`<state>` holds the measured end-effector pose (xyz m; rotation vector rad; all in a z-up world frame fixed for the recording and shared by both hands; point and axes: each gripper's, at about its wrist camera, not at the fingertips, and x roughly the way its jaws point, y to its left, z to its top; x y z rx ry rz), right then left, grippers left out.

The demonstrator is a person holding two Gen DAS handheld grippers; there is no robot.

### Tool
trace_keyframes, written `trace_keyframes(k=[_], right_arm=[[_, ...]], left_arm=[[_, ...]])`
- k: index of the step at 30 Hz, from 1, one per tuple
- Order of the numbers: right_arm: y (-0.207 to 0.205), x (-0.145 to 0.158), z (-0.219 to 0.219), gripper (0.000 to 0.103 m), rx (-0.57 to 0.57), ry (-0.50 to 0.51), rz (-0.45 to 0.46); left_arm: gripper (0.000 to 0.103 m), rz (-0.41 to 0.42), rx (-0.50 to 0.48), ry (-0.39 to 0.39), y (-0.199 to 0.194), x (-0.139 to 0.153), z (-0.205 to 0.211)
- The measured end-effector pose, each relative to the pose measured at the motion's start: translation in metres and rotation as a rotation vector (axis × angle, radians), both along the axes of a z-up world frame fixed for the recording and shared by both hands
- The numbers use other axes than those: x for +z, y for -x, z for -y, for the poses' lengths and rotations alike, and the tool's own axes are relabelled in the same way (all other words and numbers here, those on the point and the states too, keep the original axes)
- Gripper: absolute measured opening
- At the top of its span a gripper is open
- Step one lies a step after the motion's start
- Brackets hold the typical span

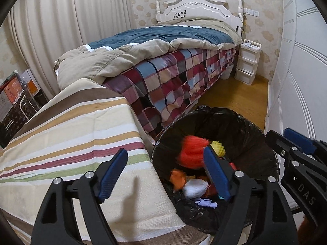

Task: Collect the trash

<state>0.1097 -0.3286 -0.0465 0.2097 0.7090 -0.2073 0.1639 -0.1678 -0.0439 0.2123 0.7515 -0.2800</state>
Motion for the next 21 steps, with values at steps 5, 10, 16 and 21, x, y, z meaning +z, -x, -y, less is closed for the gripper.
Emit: trace_keyframes(k=[5,10,16,21], right_arm=[[0.006,0.005,0.003,0.059,-0.030,0.027,0.018],[0.009,0.009,0.005,0.069,-0.047,0.045,0.014],[0.023,0.018,-0.002,0.091,-0.083,0.106,0.047],[0.034,0.024,-0.015,0.097,-0.098,0.161,0.060]], left_arm=[[0.081,0.002,0.006,0.001,0.000,0.000,0.000],[0.082,0.020,0.010,0.002,0.004,0.006,-0.003],[0.084,0.051,0.021,0.015,0.015,0.016,-0.013],[0.084,0.058,0.042,0.025,0.026,0.021,-0.027]])
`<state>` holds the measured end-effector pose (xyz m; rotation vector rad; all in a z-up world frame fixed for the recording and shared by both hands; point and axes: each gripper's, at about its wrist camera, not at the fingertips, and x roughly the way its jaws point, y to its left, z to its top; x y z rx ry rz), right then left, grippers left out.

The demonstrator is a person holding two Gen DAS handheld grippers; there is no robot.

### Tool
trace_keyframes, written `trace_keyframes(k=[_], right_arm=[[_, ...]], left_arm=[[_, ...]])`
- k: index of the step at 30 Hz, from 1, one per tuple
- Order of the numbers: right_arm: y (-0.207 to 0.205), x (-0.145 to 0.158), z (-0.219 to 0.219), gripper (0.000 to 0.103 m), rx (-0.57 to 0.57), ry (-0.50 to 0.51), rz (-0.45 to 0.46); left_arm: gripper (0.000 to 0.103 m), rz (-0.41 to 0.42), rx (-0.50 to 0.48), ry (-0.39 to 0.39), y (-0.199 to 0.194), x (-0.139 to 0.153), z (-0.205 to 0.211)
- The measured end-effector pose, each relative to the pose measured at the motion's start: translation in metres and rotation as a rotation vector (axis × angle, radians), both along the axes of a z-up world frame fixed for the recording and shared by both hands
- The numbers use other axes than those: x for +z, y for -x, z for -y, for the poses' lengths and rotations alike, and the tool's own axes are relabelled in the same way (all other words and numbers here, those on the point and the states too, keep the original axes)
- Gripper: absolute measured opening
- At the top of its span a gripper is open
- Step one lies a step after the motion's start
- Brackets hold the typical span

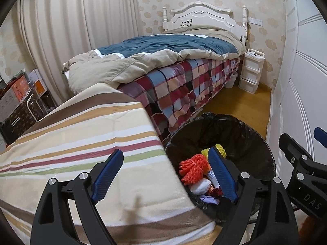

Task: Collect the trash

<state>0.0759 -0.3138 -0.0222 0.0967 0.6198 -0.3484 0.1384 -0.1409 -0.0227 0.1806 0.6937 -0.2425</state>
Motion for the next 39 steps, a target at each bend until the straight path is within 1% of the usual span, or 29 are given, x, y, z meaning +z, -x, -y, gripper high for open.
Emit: trace_keyframes(k=[8,11,15,22,31,36,39], right_arm=[[0.022,0.005,-0.015,0.098,0.010,-0.006,0.011],[0.032,0.008,-0.024,0.098,0.022,-0.004,0.012],[0.046,0.013,-0.033,0.098,0.046,-0.021,0.020],[0.067,0.026,-0.051,0.098,0.077,-0.014,0.044],[0.091,0.040,-0.061,0.098,0.083,-0.025,0.081],[0.106,0.049,-0.064,0.098,0.086,-0.034,0.106],[0.113,0.052,-0.067,0.098,0.089,-0.028,0.115]], left_arm=[[0.086,0.027,0.043,0.021,0.026,0.013,-0.029],[0.087,0.048,0.064,0.031,0.041,0.020,-0.042],[0.087,0.057,0.083,0.046,0.057,0.026,-0.056],[0.088,0.077,0.118,0.067,0.080,0.036,-0.080],[0.088,0.105,0.154,0.073,0.103,0.044,-0.098],[0.088,0.118,0.155,0.068,0.116,0.046,-0.100],[0.088,0.117,0.153,0.080,0.123,0.048,-0.103]])
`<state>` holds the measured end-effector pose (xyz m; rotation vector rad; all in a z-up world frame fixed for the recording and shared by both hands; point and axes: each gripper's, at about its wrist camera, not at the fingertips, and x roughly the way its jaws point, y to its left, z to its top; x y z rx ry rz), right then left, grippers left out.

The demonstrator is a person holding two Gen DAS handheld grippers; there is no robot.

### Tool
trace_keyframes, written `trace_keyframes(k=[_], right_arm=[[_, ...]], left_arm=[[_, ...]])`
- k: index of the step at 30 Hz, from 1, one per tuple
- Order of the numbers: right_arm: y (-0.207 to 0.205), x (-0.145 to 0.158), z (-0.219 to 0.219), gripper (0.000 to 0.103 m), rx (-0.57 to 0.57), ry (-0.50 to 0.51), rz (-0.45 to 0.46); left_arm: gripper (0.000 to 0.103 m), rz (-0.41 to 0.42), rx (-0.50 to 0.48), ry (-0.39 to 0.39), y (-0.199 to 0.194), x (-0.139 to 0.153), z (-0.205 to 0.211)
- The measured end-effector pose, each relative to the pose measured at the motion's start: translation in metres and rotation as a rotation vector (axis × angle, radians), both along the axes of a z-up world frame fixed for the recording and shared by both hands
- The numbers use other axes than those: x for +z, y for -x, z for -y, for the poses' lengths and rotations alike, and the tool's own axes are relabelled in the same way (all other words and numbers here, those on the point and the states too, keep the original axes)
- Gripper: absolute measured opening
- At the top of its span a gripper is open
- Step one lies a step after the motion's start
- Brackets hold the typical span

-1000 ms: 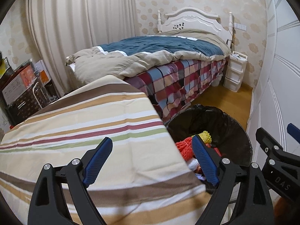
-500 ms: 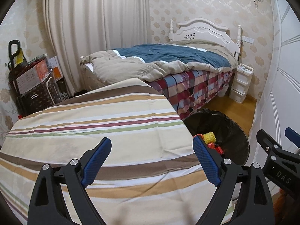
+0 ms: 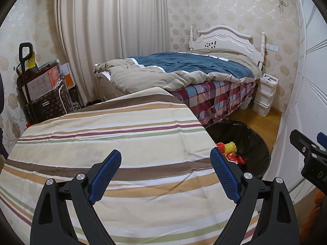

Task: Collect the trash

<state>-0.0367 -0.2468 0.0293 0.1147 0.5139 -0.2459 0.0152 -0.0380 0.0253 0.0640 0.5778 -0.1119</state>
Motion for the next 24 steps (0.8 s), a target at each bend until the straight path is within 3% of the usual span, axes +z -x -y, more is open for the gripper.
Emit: trace_keyframes(k=[24], right_arm=[[0.018,0.002,-0.004,0.098,0.016,0.008,0.001]], left_arm=[[0.088,0.022,0.001,0.001,0.014,0.004,0.000]])
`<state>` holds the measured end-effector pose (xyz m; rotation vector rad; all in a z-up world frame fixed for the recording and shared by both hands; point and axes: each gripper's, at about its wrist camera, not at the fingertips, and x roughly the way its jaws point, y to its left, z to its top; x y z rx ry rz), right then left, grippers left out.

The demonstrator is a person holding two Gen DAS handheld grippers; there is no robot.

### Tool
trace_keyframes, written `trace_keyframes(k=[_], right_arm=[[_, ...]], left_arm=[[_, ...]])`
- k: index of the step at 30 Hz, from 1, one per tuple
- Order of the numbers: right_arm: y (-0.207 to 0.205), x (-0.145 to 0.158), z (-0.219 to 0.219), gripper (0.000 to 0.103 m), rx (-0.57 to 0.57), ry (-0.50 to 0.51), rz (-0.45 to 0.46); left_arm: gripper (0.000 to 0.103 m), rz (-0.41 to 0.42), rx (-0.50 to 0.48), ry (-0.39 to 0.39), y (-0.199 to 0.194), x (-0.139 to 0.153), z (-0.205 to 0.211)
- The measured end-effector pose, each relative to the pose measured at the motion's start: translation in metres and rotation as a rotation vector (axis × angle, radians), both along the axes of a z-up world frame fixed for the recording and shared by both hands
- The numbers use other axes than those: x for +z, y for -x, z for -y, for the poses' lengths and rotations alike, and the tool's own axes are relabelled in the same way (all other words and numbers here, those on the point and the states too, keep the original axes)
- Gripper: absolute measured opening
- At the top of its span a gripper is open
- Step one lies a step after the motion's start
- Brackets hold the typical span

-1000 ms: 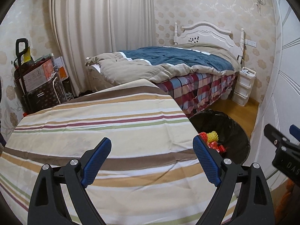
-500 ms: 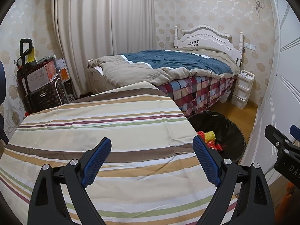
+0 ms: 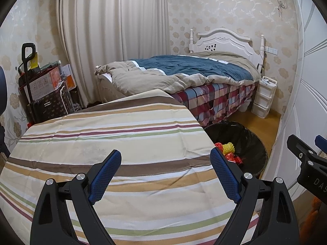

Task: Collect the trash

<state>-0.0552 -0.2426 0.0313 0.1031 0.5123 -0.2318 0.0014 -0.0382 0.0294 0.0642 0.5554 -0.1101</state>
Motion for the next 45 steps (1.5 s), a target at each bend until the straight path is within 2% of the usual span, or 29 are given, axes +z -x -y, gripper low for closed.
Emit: trace_keyframes(k=[45], right_arm=[[-0.0018,-0.0002,-0.0002,0.098,-0.001,0.000,0.000]], left_arm=[[0.088,-0.007,0.001,0.005,0.0034,-0.0036,-0.0034]])
